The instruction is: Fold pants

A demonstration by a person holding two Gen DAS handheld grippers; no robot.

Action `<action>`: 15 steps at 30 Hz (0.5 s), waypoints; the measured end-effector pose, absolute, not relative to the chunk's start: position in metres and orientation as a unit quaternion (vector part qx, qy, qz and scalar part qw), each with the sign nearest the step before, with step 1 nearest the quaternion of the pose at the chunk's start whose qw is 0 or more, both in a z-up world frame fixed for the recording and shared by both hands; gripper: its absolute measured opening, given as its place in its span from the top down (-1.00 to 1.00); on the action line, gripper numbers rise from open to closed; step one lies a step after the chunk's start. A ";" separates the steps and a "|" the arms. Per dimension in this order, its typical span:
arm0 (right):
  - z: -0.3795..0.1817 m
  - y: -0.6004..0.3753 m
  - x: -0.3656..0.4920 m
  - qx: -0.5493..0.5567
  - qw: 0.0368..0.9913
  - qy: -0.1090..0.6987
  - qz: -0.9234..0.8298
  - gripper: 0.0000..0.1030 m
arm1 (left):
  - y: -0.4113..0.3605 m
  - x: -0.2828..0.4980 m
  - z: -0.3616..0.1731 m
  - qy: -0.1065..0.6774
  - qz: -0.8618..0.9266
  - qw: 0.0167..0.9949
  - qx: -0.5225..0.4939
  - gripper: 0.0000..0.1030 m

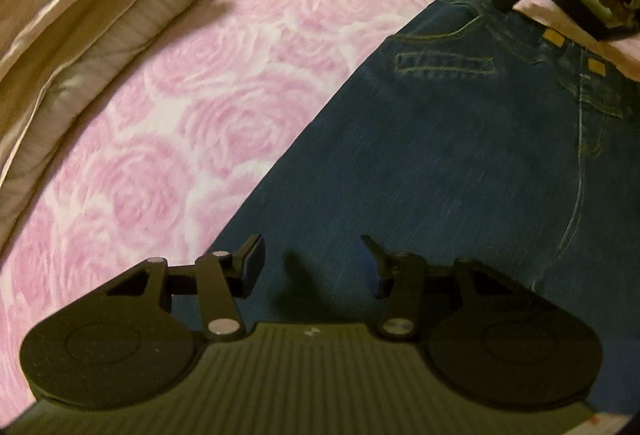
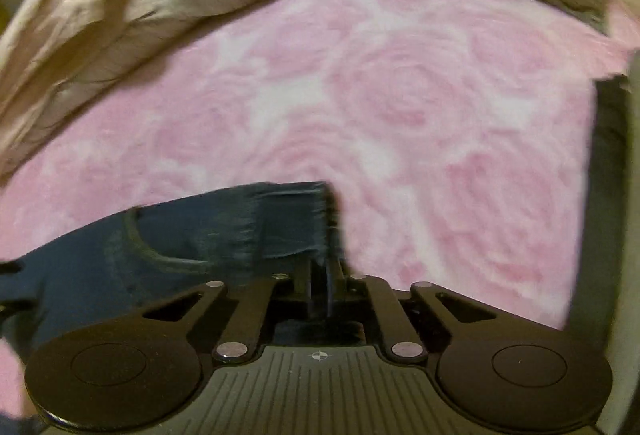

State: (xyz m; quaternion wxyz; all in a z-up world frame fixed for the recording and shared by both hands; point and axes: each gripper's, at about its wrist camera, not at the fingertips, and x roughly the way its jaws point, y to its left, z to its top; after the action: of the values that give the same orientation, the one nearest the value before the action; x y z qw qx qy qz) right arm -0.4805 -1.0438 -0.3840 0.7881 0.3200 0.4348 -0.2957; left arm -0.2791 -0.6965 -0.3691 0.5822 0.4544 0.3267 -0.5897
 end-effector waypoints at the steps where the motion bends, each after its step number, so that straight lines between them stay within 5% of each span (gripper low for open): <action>1: -0.381 -1.041 -0.484 0.314 0.785 0.433 -0.311 0.57 | -0.690 -0.275 -0.368 0.330 -0.584 0.586 0.455 0.11; 2: -0.374 -1.036 -0.486 0.301 0.784 0.433 -0.328 0.31 | -0.682 -0.270 -0.367 0.334 -0.577 0.590 0.456 0.11; 3: -0.367 -1.030 -0.489 0.287 0.786 0.431 -0.338 0.27 | -0.672 -0.262 -0.365 0.341 -0.567 0.595 0.456 0.11; 15: -0.345 -0.856 -0.435 0.278 0.837 0.440 -0.170 0.25 | -0.523 -0.202 -0.357 0.410 -0.448 0.656 0.448 0.11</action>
State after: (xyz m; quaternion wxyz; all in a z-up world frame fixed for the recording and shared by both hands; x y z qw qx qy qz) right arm -0.4351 -0.8558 -0.3454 0.8367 0.2785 0.4397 -0.1702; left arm -0.2018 -0.5228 -0.3574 0.6564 0.4476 0.4096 -0.4483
